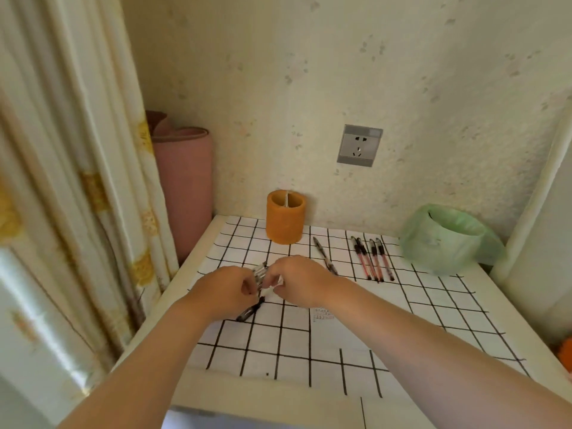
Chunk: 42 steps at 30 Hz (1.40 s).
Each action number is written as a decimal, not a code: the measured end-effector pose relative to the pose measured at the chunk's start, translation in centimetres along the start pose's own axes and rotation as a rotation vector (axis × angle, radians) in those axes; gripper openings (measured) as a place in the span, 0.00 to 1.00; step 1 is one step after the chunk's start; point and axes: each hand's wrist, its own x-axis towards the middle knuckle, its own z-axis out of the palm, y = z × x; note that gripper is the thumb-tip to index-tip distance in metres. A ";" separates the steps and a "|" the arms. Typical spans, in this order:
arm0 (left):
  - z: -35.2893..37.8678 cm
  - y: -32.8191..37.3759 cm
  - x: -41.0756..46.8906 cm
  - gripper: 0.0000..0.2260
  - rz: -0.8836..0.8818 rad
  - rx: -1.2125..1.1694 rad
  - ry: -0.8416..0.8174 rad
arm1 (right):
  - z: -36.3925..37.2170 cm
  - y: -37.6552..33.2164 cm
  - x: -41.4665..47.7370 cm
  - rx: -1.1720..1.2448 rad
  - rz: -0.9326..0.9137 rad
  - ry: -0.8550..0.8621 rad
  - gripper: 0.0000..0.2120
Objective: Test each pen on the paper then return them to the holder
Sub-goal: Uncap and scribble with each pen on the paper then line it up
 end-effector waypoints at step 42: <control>2.2 8.9 3.1 0.04 0.267 -0.001 -0.165 | 1.8 7.0 -7.7 -0.144 0.067 0.265 0.11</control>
